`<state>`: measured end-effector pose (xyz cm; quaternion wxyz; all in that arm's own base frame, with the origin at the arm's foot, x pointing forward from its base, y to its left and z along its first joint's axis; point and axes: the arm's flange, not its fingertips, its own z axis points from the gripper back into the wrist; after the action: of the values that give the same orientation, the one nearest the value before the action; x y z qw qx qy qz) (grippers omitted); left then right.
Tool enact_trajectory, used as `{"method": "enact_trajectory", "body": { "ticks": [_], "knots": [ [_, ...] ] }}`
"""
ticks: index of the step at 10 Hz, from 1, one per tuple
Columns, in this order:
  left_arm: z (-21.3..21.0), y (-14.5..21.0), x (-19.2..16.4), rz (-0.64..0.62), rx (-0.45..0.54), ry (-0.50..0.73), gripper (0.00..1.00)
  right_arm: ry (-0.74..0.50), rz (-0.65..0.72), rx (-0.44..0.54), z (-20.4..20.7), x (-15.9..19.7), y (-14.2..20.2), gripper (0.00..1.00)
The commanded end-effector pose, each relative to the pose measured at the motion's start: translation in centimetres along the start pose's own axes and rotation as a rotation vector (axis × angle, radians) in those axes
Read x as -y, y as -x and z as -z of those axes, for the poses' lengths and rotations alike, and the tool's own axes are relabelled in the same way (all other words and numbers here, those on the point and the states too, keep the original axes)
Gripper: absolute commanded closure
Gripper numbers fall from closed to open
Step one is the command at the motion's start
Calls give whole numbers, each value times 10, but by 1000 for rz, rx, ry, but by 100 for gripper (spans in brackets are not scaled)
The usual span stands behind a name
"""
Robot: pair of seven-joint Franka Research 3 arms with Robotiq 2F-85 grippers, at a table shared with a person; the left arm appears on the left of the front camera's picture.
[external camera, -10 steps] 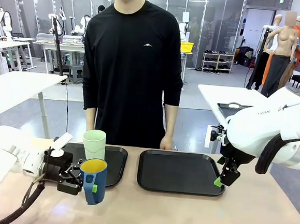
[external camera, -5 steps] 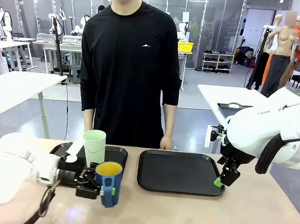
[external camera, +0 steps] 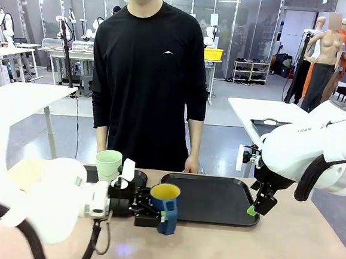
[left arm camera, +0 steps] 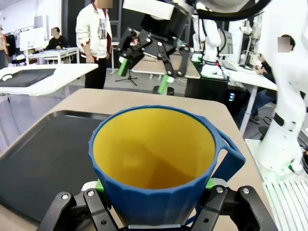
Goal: Sort and store the cups by type.
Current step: Pick up the Handle plastic cup and place it into the empty Flat Tray.
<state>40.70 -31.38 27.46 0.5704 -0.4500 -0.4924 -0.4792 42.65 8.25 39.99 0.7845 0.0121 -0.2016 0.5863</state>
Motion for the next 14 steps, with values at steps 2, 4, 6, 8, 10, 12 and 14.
{"method": "enact_trajectory", "body": {
  "ticks": [2, 4, 6, 8, 10, 12, 14],
  "knots": [
    [41, -2, -28, 66, 38, -105, 24, 16, 9, -6, 1, -3, 1, 0],
    [65, -4, -44, 121, 57, -142, 24, 16, 9, -6, 1, -3, 1, 0],
    [85, 1, -56, 113, 38, -146, 24, 16, 9, -6, 1, -3, 1, 0],
    [100, 7, -65, 116, 28, -163, 24, 16, 9, -6, 1, -3, 1, 0],
    [109, 14, -70, 122, 19, -177, 24, 16, 9, -6, 1, -3, 1, 0],
    [112, 22, -77, 114, 10, -170, 24, 16, 9, -6, 1, -3, 1, 0],
    [114, 32, -81, 140, -12, -176, 24, 16, 9, -6, 1, -3, 1, 0]
  ]
}}
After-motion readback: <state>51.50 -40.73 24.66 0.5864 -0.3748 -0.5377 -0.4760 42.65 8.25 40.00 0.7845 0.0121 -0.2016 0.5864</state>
